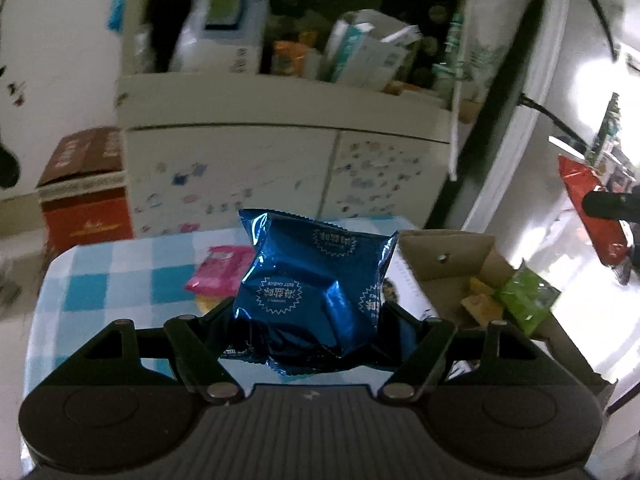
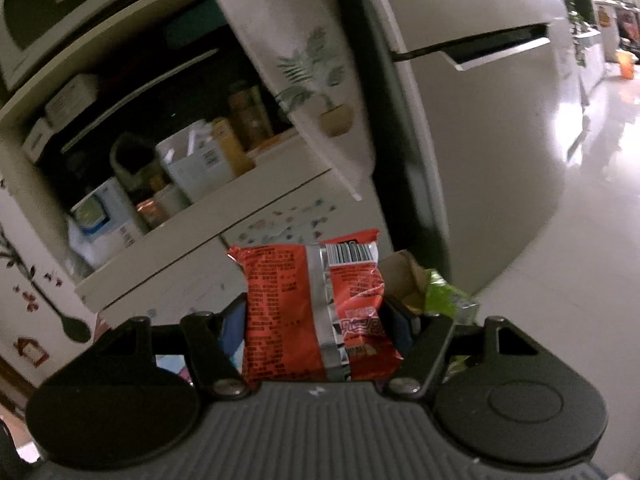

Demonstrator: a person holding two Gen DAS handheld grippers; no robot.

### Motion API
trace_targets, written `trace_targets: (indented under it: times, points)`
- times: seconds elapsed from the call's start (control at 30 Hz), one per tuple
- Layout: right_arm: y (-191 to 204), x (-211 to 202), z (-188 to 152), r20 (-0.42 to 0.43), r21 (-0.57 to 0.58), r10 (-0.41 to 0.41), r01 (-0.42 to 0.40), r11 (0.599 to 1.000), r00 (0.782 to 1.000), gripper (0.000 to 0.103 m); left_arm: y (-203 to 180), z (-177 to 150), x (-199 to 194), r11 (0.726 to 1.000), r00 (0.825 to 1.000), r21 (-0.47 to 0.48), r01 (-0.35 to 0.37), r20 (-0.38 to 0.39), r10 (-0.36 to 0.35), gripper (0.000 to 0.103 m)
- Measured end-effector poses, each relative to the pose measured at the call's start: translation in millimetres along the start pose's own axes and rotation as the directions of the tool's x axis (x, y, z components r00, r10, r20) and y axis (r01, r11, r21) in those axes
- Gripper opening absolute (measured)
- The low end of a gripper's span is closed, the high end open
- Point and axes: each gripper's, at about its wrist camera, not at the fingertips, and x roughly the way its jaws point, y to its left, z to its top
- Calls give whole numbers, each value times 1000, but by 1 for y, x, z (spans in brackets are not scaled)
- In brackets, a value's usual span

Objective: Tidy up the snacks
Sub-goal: 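Carry the dark blue and red-orange packets into the box and open both tools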

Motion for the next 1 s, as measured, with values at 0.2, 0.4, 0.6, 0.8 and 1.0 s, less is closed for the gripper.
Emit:
trace_targets:
  times: [0.2,0.4,0.6,0.8,1.0]
  points:
    - [-19,1,3,-5,63,-36,36,997,999,70,-31,5,7,991,992,64,116,34,-119,81]
    - [-32,6,3,-23,127,-61,64,990,998,70,-63,2,15,968,975,126,216,23,-220,81]
    - [-34,7,4,-19,136,-83,85,987,996,70,-84,-3,25,948,961,157,275,-14,-276,81]
    - [-38,11,3,-35,151,-112,116,982,993,72,-104,-9,33,928,946,185,324,-34,-324,85]
    - [-42,13,3,-37,179,-134,139,974,990,82,-114,-10,29,920,938,187,343,-24,-345,103]
